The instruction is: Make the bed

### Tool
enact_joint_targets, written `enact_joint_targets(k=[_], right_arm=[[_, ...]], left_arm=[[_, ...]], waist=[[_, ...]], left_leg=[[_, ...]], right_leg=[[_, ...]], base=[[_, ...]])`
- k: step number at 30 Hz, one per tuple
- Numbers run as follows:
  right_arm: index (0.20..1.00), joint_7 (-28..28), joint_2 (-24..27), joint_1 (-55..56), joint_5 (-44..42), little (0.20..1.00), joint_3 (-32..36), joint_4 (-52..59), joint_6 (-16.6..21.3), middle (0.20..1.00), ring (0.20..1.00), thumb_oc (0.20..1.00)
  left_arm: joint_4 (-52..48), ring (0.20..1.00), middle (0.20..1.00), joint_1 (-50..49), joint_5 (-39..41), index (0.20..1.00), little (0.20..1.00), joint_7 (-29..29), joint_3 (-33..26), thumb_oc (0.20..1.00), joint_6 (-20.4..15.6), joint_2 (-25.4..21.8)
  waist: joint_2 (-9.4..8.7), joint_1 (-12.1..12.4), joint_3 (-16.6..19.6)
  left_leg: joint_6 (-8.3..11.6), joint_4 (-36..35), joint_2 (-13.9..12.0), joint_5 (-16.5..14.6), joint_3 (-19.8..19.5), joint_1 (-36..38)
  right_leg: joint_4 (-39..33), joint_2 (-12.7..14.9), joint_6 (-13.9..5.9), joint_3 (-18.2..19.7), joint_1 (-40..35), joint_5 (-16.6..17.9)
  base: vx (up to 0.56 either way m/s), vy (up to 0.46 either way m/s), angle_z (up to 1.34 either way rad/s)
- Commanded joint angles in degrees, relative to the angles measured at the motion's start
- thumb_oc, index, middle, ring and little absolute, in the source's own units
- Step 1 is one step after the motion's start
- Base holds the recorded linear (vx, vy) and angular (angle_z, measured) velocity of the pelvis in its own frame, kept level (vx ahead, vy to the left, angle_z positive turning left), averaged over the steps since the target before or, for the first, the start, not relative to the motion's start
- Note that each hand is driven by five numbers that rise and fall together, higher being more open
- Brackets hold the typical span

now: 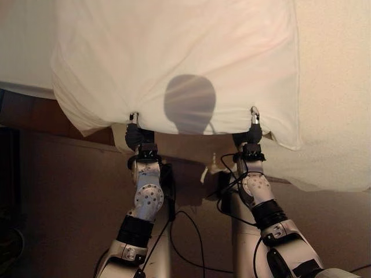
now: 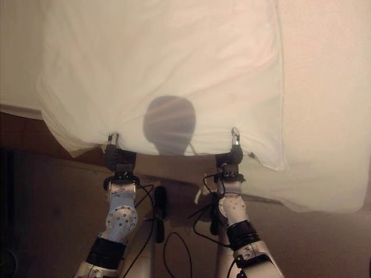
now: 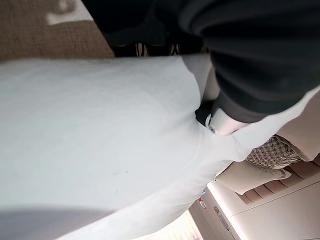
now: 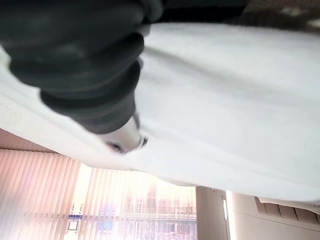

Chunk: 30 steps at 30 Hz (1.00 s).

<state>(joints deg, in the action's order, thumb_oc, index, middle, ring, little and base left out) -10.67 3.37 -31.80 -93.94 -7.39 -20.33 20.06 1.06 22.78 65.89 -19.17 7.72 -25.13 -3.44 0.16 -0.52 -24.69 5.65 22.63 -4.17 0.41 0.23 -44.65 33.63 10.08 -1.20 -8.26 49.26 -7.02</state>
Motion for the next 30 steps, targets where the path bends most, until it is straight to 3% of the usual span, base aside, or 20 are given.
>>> enact_joint_targets(k=[1,6,7,9,10,17,30], right_arm=[[0.2,-2.9,2.5,1.2,0.3,0.2,4.4,6.7,3.5,0.2,0.2,0.2],[0.2,-4.4,2.1,3.0,1.0,0.2,2.7,12.7,3.7,0.2,0.2,0.2],[0.2,-4.9,1.8,3.4,0.9,0.2,2.5,14.5,4.0,0.2,0.2,0.2],[0.2,-5.8,1.6,4.3,1.0,0.2,1.8,17.0,3.7,0.2,0.2,0.2],[0.2,-6.9,1.6,5.2,1.1,0.2,1.0,19.9,3.5,0.2,0.2,0.2],[0.2,-8.9,2.7,8.4,3.7,0.2,-3.1,29.9,3.1,0.2,0.2,0.2],[0.2,-11.8,4.0,8.5,4.0,0.2,-9.5,37.8,1.6,0.2,0.2,0.2]], left_arm=[[-7.5,0.2,0.2,-1.8,-3.7,0.2,0.2,1.2,-7.1,0.2,-7.2,-2.0],[-7.4,0.2,0.2,-2.8,-3.7,0.2,0.2,0.7,-7.6,0.2,-7.2,-2.1],[-7.4,0.354,0.354,-3.0,-3.7,0.354,0.354,0.4,-7.9,0.354,-7.3,-2.0],[-7.3,0.74,0.74,-3.3,-3.2,0.74,0.74,0.4,-8.3,0.74,-7.6,-1.9],[-6.8,1.0,1.0,-3.9,-2.5,1.0,1.0,0.4,-8.9,1.0,-7.7,-1.7],[-4.0,1.0,1.0,-5.0,2.2,1.0,1.0,2.2,-9.3,1.0,-7.9,-0.7],[7.7,1.0,1.0,-1.3,11.9,1.0,1.0,10.0,-1.9,1.0,-2.1,1.2]], waist=[[2.78,0.3,4.7],[2.66,0.0,4.5],[2.67,0.0,4.5],[2.65,-0.1,4.4],[2.59,-0.2,4.3],[1.92,-0.9,3.9],[0.39,-3.2,3.8]], left_leg=[[-4.16,2.0,2.0,-1.7,2.2,-3.4],[-4.03,1.5,1.8,-1.8,2.4,-2.8],[-3.97,1.5,1.8,-1.7,2.5,-2.8],[-3.9,1.5,1.7,-1.6,2.4,-2.8],[-3.85,1.4,1.7,-1.5,2.5,-2.6],[-3.72,1.3,1.4,-1.3,3.0,-2.2],[-3.58,1.7,0.7,-1.5,4.0,-1.8]], right_leg=[[-4.5,-2.2,-4.16,-0.3,-1.0,4.0],[-4.6,-2.3,-4.24,-0.2,-1.4,3.8],[-4.7,-2.3,-4.22,-0.3,-1.5,3.8],[-4.7,-2.3,-4.21,-0.3,-1.5,3.8],[-4.6,-2.4,-4.17,-0.3,-1.6,3.9],[-4.6,-2.7,-4.13,0.1,-1.6,4.2],[-5.0,-3.0,-4.07,1.1,-1.9,4.8]], base=[[0.0,0.0,0.0],[0.0,0.0,0.0],[0.0,0.0,0.0],[0.0,0.0,0.0],[0.0,0.0,0.0],[0.0,0.0,-0.01],[0.0,0.004,-0.03]])
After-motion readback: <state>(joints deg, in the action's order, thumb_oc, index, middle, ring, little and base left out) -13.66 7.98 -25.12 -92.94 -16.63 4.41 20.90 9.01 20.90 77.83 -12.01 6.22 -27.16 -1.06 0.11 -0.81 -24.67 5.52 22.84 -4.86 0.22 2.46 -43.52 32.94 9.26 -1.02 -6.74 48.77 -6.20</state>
